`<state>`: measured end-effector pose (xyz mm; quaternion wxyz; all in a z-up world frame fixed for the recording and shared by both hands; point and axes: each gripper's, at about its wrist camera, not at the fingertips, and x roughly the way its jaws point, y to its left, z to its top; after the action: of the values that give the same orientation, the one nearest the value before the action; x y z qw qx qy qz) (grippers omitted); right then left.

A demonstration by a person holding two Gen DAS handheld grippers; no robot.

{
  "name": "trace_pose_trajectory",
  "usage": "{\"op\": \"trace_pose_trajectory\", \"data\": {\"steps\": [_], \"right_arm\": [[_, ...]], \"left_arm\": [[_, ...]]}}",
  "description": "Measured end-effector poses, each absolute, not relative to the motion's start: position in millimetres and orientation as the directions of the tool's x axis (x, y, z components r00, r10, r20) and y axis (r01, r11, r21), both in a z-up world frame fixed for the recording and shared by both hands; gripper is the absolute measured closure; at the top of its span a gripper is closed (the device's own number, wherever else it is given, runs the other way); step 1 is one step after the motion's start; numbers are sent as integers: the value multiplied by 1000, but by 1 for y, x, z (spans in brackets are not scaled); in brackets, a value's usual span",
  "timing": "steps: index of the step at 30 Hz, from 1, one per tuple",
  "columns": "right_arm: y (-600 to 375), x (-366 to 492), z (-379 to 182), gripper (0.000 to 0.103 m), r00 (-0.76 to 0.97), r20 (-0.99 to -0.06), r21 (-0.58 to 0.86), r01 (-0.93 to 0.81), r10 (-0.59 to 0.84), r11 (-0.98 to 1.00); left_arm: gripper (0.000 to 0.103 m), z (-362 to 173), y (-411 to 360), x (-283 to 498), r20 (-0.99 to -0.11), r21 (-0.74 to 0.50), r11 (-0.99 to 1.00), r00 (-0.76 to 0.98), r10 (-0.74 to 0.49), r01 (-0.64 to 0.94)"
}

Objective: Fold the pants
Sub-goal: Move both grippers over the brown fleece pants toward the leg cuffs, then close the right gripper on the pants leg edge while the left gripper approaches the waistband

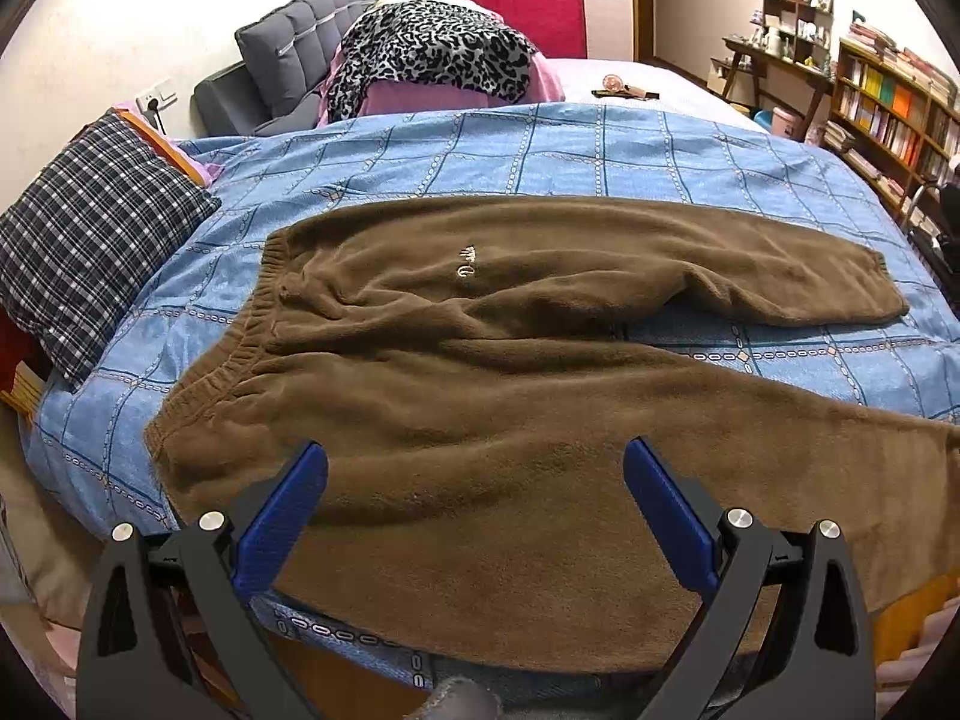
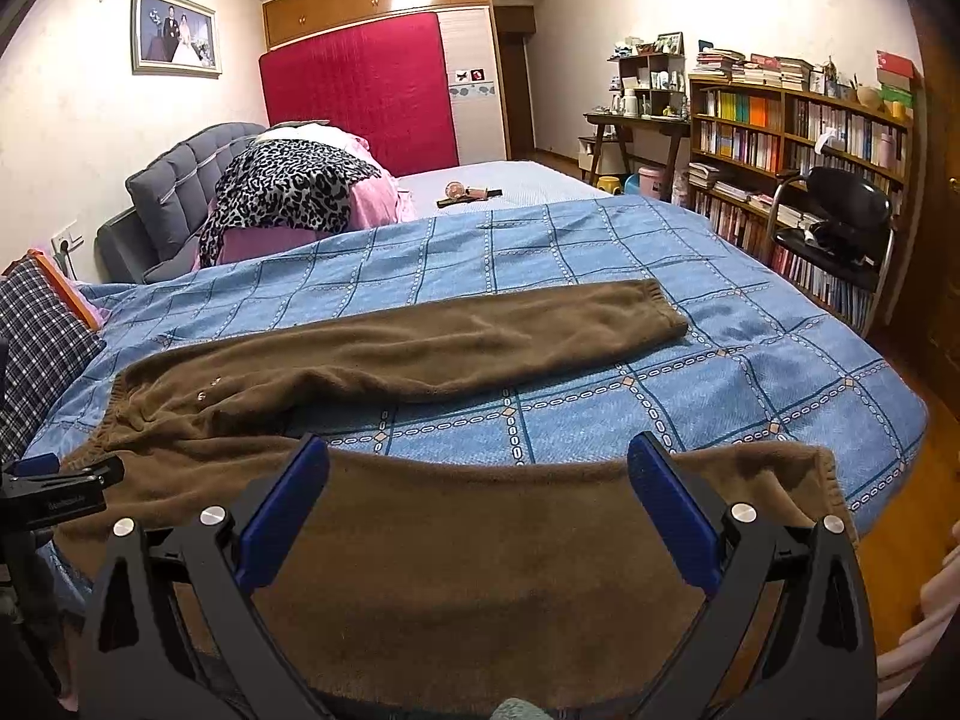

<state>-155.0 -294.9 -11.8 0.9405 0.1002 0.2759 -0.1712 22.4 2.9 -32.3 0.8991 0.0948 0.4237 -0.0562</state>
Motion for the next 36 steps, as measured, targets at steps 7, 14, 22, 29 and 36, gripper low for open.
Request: {"op": "trace_pose_trajectory", "data": {"steps": [7, 14, 22, 29, 36], "right_arm": [[-295, -154, -12, 3, 784, -557, 85, 381, -273, 920], [-294, -152, -15, 3, 781, -564, 72, 368, -267, 927], [-303, -149, -23, 3, 758, -590, 69, 392, -279, 917], [-312, -149, -32, 3, 743, -606, 75, 408, -284, 910], [-325, -149, -39, 3, 725, -626, 78, 426, -288, 901]], "left_arm": [[5, -36, 3, 25, -781, 116, 975, 624, -29, 189], [5, -41, 2, 28, -802, 79, 974, 593, -65, 214], [5, -58, -1, 32, -852, -28, 965, 498, -160, 262], [6, -57, -7, 29, -834, -11, 961, 528, -161, 275], [6, -59, -12, 36, -828, 28, 963, 545, -128, 267]]}}
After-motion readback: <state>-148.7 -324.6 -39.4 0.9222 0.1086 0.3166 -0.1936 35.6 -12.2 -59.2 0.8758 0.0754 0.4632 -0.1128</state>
